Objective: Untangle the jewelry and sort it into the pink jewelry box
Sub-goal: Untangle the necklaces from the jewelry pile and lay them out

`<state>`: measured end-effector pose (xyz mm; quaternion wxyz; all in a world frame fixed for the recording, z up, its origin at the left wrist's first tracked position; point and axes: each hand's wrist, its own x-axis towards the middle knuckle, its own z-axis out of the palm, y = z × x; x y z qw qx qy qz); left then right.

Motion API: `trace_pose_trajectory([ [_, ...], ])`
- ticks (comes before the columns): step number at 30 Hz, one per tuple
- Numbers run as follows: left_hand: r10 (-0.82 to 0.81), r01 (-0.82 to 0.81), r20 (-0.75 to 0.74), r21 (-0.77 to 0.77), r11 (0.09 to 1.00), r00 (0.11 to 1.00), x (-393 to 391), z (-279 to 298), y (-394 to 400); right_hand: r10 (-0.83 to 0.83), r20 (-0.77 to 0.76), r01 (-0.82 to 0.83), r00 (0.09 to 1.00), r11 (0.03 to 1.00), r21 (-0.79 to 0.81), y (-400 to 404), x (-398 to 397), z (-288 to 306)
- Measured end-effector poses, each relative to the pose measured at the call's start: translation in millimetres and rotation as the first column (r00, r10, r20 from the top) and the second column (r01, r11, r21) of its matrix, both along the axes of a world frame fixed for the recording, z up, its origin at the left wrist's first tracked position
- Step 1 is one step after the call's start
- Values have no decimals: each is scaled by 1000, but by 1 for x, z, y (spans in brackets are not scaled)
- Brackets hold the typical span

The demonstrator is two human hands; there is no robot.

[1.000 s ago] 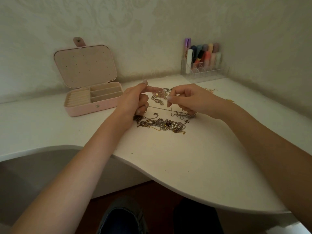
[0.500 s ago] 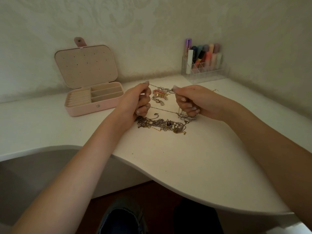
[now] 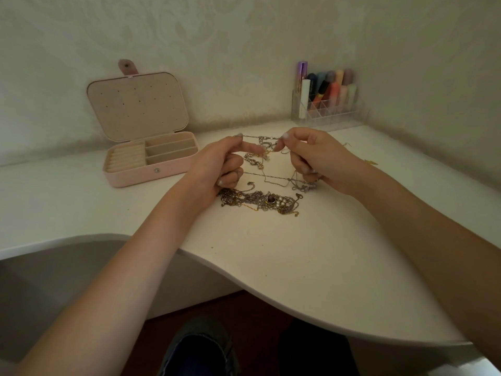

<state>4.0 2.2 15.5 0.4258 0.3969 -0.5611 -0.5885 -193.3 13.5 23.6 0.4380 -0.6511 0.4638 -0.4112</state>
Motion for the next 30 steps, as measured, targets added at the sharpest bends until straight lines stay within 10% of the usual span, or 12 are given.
trace_pose_trajectory([
  [6, 2, 0, -37, 36, 999, 999, 1, 1, -1, 42, 117, -51, 992, 996, 79, 2, 1, 8],
  [22, -34, 37, -38, 70, 997, 999, 1, 2, 0, 165, -249, -126, 954, 978, 168, 11, 7, 10],
  [30, 50, -46, -58, 74, 996, 997, -2, 4, 1, 221, -128, -191, 967, 958, 214, 10, 9, 5],
])
